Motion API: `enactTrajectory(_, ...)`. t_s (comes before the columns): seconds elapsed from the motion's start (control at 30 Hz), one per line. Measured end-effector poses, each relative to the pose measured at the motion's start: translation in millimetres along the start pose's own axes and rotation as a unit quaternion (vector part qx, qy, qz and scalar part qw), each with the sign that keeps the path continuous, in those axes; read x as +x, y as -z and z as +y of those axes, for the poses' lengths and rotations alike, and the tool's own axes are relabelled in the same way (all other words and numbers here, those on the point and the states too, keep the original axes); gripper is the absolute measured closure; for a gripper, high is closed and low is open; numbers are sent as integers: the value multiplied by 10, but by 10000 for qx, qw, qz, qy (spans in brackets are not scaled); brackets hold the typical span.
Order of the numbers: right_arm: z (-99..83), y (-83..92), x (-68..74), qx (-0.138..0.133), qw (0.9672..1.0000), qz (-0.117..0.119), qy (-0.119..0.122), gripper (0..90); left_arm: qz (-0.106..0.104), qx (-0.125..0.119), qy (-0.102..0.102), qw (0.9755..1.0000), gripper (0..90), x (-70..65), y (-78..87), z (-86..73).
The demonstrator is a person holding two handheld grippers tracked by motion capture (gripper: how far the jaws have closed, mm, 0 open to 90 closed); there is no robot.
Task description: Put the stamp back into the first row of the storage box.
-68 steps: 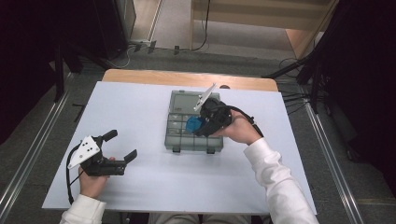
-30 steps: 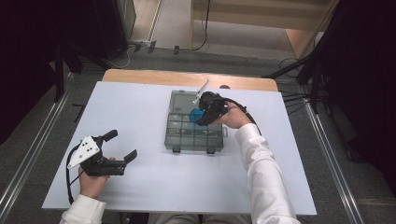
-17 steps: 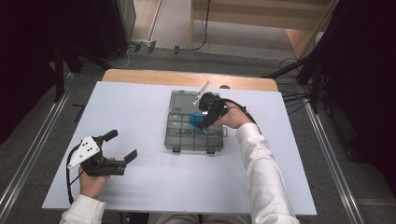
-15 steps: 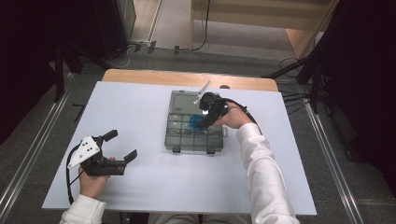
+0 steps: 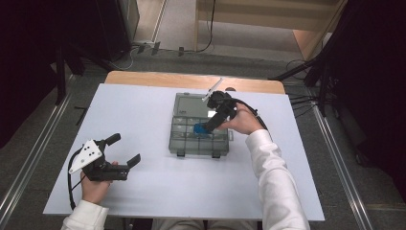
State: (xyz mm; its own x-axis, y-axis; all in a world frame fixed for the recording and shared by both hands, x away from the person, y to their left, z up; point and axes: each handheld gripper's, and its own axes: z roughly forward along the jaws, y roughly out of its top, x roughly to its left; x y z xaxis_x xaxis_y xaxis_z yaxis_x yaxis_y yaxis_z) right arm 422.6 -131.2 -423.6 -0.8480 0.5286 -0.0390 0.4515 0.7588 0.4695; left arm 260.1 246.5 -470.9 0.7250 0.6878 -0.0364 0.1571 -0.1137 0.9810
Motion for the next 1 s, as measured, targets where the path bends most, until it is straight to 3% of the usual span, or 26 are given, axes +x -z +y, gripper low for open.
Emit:
enactTrajectory(0.27, -82, 224, -1, -92, 9991, -144, -400, 0, 9, 3, -3, 10000, 0, -4, 0, 2)
enactTrajectory(0.6, -292, 536, -4, -295, 9964, -356, -715, 0, 2, -5, 3, 10000, 0, -10, 0, 3)
enactTrajectory(0.83, -497, 687, 40, -485, 9925, -526, -993, 0, 1, -9, 9, 10000, 0, -12, -1, 2)
enactTrajectory(1.0, -729, 703, 139, -710, 9874, -715, -1219, 0, -7, 9, 3, 10000, 0, -14, -5, 0)
